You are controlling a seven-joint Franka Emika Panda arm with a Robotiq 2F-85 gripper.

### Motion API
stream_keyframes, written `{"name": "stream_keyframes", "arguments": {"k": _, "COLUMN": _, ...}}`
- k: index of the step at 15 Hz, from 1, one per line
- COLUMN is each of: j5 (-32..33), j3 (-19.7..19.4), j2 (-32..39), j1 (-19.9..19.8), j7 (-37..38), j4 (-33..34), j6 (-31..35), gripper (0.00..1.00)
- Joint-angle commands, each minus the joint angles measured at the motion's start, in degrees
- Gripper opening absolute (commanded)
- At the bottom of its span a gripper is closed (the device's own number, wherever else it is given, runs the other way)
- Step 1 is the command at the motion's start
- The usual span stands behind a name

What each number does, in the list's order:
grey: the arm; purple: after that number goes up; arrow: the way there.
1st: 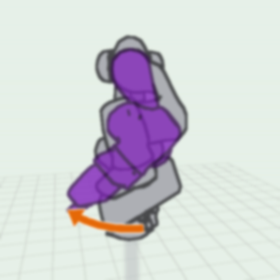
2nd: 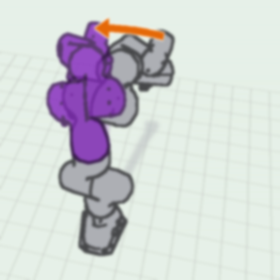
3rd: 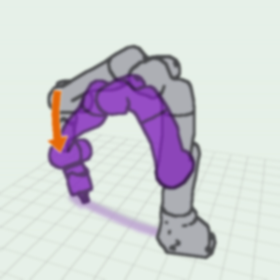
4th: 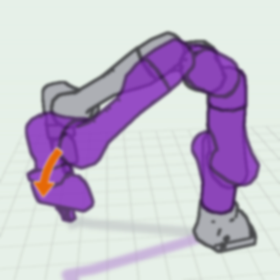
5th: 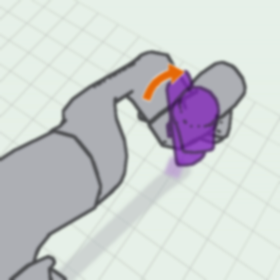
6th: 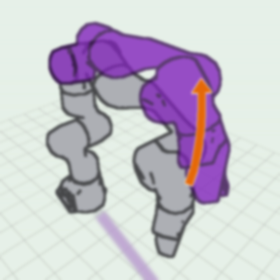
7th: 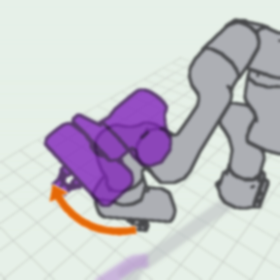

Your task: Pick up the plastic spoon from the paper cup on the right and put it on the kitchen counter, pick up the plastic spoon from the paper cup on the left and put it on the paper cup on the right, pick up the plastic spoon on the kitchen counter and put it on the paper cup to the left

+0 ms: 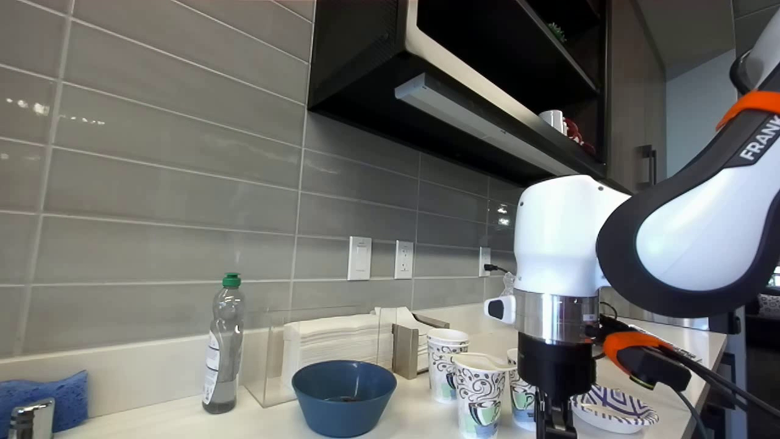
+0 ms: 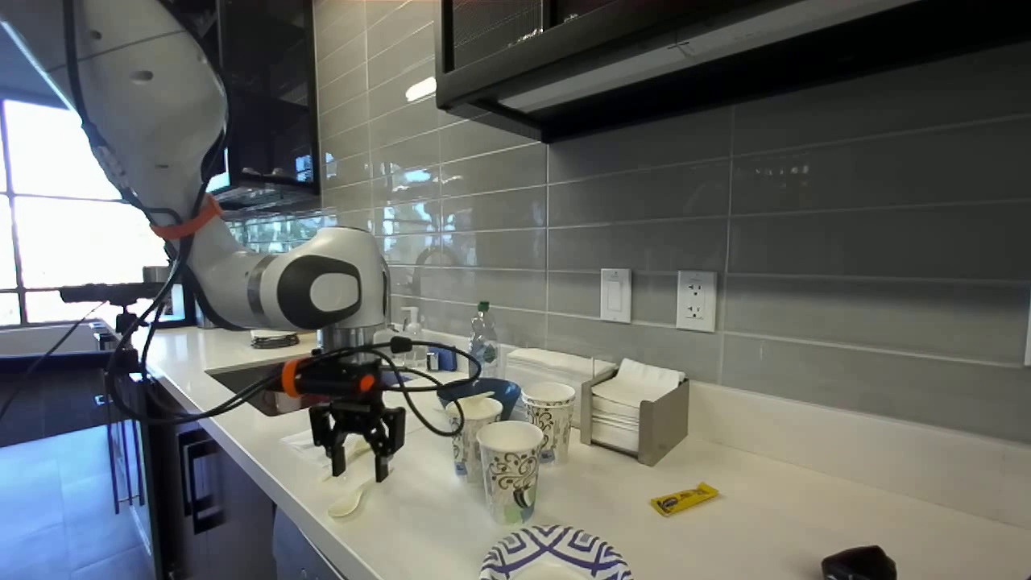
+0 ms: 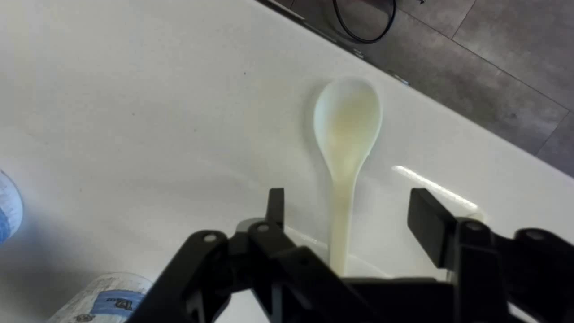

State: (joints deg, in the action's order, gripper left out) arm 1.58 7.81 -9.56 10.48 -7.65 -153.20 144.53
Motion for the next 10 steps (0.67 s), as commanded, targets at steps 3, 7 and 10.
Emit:
{"name": "stream_keyframes", "arguments": {"k": 3, "j5": -0.09, "j3": 1.21, "j2": -9.92, "j1": 1.45, "j7": -0.72, "j4": 1.56, "j6": -12.18, "gripper": 1.00}}
{"name": "stream_keyframes", "arguments": {"k": 7, "j5": 1.22, "j3": 1.47, "j2": -10.51, "j1": 1.38, "j7": -0.10, "j4": 2.97, "j6": -14.72, "gripper": 1.00}}
{"name": "stream_keyframes", "arguments": {"k": 10, "j5": 1.65, "j3": 1.59, "j2": -12.08, "j1": 1.44, "j7": -0.08, "j4": 3.35, "j6": -16.23, "gripper": 1.00}}
